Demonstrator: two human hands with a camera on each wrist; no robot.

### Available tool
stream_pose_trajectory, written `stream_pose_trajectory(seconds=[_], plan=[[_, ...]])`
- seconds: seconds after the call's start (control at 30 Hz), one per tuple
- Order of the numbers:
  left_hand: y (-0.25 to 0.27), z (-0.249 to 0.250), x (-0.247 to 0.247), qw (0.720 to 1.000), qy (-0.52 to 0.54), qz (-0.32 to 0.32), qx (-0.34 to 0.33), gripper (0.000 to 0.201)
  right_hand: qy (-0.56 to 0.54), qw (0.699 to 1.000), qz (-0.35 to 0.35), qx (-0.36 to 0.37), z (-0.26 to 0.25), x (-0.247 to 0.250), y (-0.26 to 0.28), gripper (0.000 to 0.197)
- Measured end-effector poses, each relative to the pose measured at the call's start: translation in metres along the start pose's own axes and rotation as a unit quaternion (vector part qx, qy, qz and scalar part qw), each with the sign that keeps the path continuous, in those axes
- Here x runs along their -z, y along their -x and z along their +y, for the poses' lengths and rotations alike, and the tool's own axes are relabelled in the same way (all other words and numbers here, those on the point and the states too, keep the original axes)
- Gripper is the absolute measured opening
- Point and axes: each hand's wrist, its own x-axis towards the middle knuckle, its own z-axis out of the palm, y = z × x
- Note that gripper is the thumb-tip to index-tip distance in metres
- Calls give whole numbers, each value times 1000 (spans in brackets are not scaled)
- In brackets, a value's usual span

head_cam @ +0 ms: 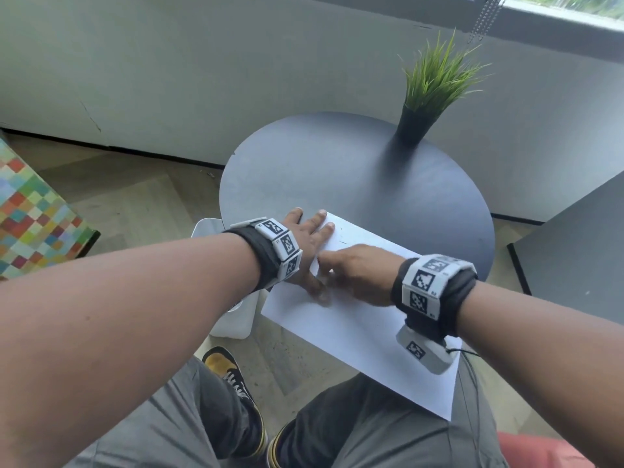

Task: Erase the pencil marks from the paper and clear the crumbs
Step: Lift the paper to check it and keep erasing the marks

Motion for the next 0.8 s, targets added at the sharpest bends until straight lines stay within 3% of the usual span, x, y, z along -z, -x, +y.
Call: stream_pose_trajectory(seconds=[0.1,0.13,0.2,0.27,0.3,0.43,0.53,0.6,0.73,0.8], plan=[[1,1,-1,1000,-7,9,2,137,14,989,88,-115,22,11,-6,21],[1,1,-1,1000,-9,10,1,137,15,987,105,-122,23,11,-4,25],[0,-1,-2,1000,-7,11,-1,138,7,995,79,-56,13,6,3,17],[-1,-1,-2,1000,-7,7,-3,140,-3,1000,1,6,7,-1,9,12],[-1,0,-2,1000,-10,6,-3,140,-10,1000,-9,-1,9,0,10,12],[-1,0,-1,1000,-12,11,2,139,1,986,103,-131,28,9,4,26],[3,2,1,1000,-15,8,3,137,-4,996,65,-64,7,-4,4,8],[5,4,3,1000,-21,7,4,135,-8,999,28,-27,-1,-10,4,9],[2,1,0,1000,-11,10,4,137,-11,983,102,-155,17,6,-8,23],[3,1,0,1000,-11,6,4,137,-2,990,93,-110,8,5,-5,21]])
